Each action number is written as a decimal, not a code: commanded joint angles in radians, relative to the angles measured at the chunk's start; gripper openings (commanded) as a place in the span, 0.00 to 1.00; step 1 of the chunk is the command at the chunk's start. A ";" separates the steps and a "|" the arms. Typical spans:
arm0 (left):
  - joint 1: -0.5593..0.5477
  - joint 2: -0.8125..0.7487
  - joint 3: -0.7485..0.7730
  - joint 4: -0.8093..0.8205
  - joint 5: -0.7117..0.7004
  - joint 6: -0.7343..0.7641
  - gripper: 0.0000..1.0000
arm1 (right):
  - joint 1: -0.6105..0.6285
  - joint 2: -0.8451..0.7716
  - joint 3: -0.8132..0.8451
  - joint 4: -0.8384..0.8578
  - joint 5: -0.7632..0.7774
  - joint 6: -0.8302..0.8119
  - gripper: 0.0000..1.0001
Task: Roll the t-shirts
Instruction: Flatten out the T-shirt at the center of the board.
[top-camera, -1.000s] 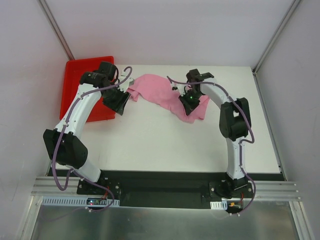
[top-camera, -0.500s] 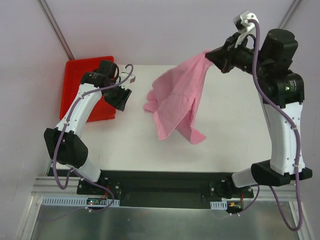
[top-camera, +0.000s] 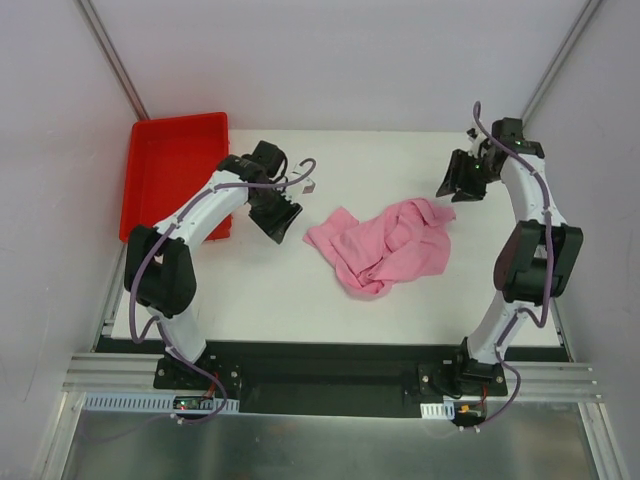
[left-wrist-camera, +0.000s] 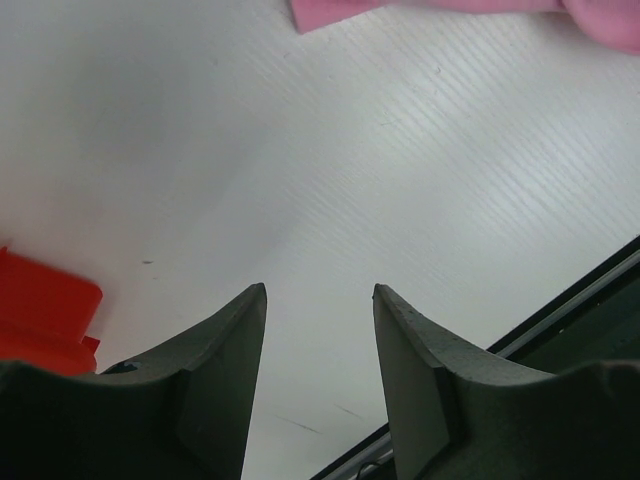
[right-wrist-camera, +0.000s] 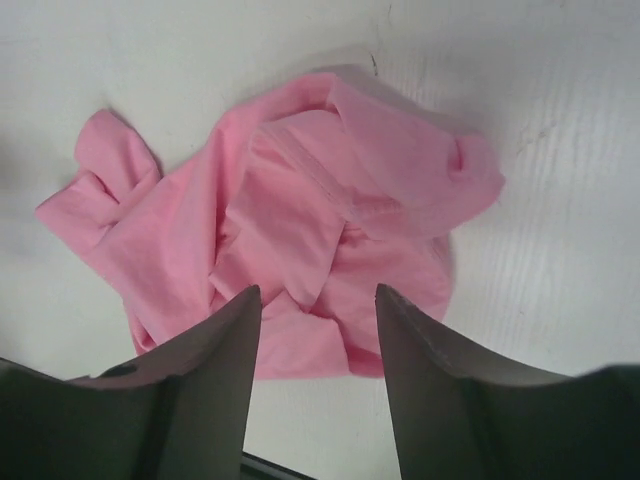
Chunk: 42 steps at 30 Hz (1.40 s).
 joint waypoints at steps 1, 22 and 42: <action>0.003 -0.020 0.004 0.008 0.011 -0.030 0.47 | -0.015 -0.211 0.043 -0.020 -0.032 -0.131 0.54; 0.005 0.115 0.056 0.024 0.179 -0.127 0.47 | 0.326 -0.054 -0.150 -0.269 -0.069 -0.889 0.58; 0.022 0.576 0.400 0.063 0.403 -0.257 0.11 | 0.355 -0.062 -0.368 -0.166 -0.005 -0.980 0.28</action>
